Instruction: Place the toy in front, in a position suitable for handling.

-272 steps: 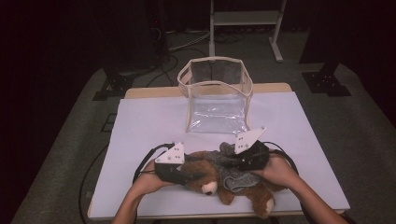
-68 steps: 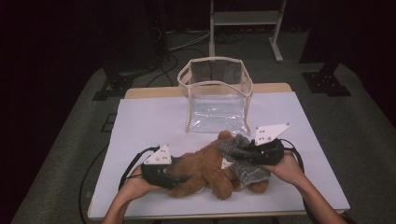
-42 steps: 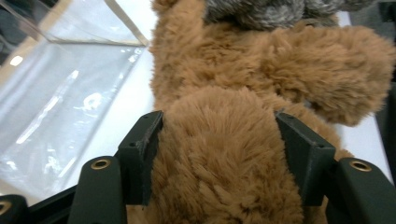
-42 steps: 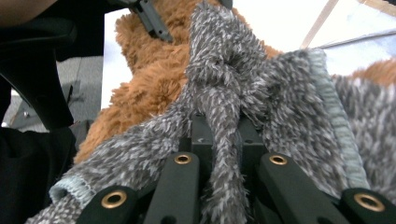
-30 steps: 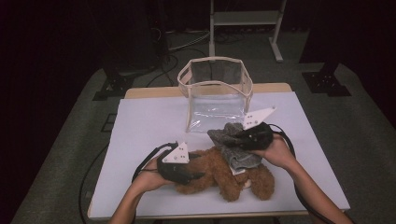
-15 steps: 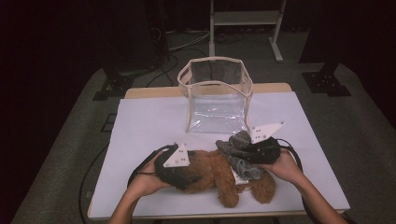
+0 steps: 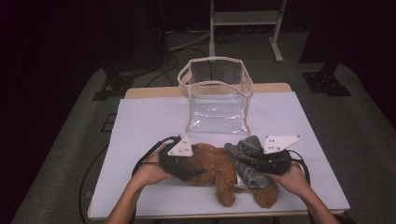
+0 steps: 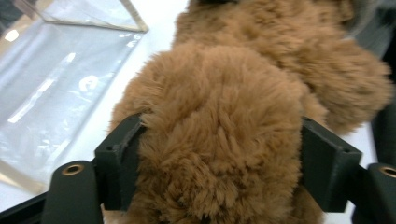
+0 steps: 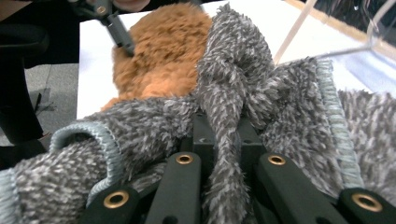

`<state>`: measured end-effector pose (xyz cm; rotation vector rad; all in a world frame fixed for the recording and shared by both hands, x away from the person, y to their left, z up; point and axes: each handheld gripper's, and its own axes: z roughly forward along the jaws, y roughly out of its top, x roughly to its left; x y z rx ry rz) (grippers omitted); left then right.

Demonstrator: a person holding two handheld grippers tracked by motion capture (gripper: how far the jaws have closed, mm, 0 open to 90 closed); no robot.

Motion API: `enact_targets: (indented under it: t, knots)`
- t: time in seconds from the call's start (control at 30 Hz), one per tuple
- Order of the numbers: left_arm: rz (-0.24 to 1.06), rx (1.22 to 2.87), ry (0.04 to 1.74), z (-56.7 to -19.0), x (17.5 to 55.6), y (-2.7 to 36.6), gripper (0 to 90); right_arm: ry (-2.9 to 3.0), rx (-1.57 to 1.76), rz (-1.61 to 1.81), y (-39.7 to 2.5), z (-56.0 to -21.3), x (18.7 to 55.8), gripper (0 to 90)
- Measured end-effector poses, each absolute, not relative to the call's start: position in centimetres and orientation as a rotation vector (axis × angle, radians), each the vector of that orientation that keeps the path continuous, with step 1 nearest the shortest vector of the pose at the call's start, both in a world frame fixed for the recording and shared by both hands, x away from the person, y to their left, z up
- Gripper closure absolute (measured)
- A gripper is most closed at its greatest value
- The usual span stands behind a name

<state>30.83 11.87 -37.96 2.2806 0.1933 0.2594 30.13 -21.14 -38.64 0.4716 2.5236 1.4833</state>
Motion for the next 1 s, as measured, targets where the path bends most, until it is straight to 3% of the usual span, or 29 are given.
enact_targets:
  t: [0.2,0.37,0.63,0.87,1.0]
  knots:
    - [0.256,2.266,0.220,-39.2,28.7,13.7,25.4,2.568,0.358,1.453,-19.3,-37.8,31.1,82.0]
    - [0.284,2.225,0.247,-38.2,28.9,14.6,24.4,2.570,0.298,1.416,-18.5,-37.4,31.1,81.9]
    - [0.242,2.222,0.226,-38.3,30.3,13.0,23.9,2.552,0.288,1.384,-19.0,-36.2,30.4,81.7]
    - [0.274,2.247,0.199,-38.5,29.8,12.5,24.3,2.631,0.101,1.279,-13.5,-35.6,29.2,81.6]
    - [0.279,2.238,0.188,-38.5,29.5,12.7,26.1,2.623,0.092,1.232,-14.0,-35.7,28.4,81.5]
